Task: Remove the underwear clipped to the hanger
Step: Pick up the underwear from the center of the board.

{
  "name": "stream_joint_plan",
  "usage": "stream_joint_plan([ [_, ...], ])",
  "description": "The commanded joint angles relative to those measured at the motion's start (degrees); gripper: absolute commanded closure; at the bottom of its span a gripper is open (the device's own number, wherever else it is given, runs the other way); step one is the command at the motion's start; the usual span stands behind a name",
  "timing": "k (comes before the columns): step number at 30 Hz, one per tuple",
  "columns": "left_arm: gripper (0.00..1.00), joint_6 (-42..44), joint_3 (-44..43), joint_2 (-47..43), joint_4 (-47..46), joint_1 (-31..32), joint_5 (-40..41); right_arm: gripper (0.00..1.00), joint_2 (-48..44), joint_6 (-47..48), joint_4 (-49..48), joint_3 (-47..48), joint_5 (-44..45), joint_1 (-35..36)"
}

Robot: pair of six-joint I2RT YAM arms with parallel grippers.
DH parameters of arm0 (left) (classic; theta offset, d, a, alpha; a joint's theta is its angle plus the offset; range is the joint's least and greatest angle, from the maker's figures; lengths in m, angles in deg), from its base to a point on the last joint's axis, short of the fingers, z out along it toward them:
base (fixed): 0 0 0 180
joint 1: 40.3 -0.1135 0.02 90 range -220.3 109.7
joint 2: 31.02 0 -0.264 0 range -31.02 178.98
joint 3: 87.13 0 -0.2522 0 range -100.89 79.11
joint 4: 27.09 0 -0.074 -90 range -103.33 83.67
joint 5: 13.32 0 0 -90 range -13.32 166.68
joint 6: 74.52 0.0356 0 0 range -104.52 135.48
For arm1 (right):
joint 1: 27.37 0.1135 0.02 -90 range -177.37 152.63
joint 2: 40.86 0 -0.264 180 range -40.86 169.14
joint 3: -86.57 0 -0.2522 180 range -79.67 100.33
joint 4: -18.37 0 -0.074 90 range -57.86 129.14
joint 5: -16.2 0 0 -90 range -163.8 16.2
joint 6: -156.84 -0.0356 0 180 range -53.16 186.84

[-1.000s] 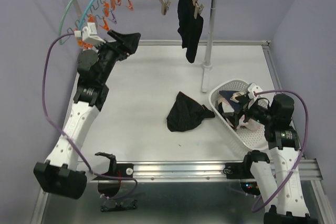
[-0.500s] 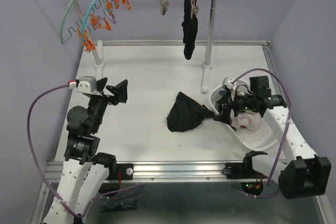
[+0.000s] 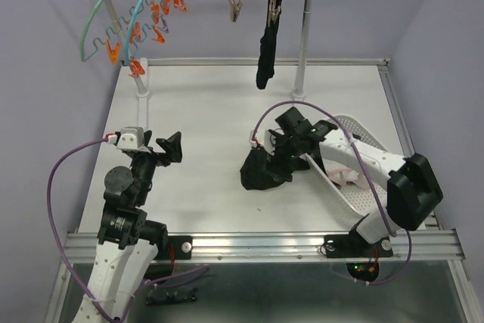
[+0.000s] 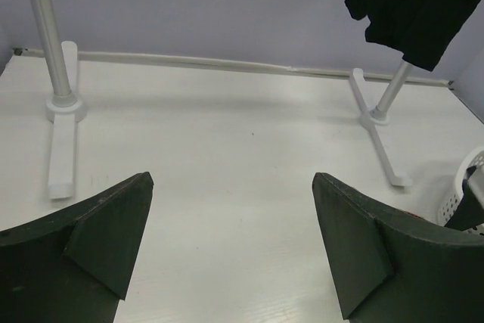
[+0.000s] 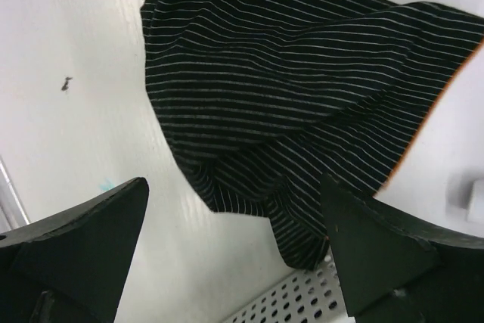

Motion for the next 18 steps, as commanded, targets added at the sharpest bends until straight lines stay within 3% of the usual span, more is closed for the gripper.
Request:
stream_joint_plan([
  [1, 0.01, 0.74, 0.84, -2.13, -2.95, -0.18, 2.30, 0.00, 6.10, -3.47, -5.24, 3.35, 11.94, 3.43],
  [11, 0.01, 1.53, 1.37, -0.55, -3.57, -0.18, 2.39, 0.02, 15.35, -5.23, -7.88, 4.94, 18.36, 6.25],
  [16, 0.01, 1.79, 1.55, -0.82, -3.74, -0.18, 2.39, 0.25, 14.84, -6.90, -7.44, 5.29, 15.74, 6.25],
  [17, 0.01, 1.88, 1.55, -0.90, -3.74, -0.18, 2.30, 0.39, 14.31, -7.08, -7.01, 5.38, 14.43, 6.25],
  [18, 0.01, 1.88, 1.55, -0.90, -3.83, -0.18, 2.30, 0.47, 13.78, -7.17, -6.66, 5.47, 13.98, 6.25],
])
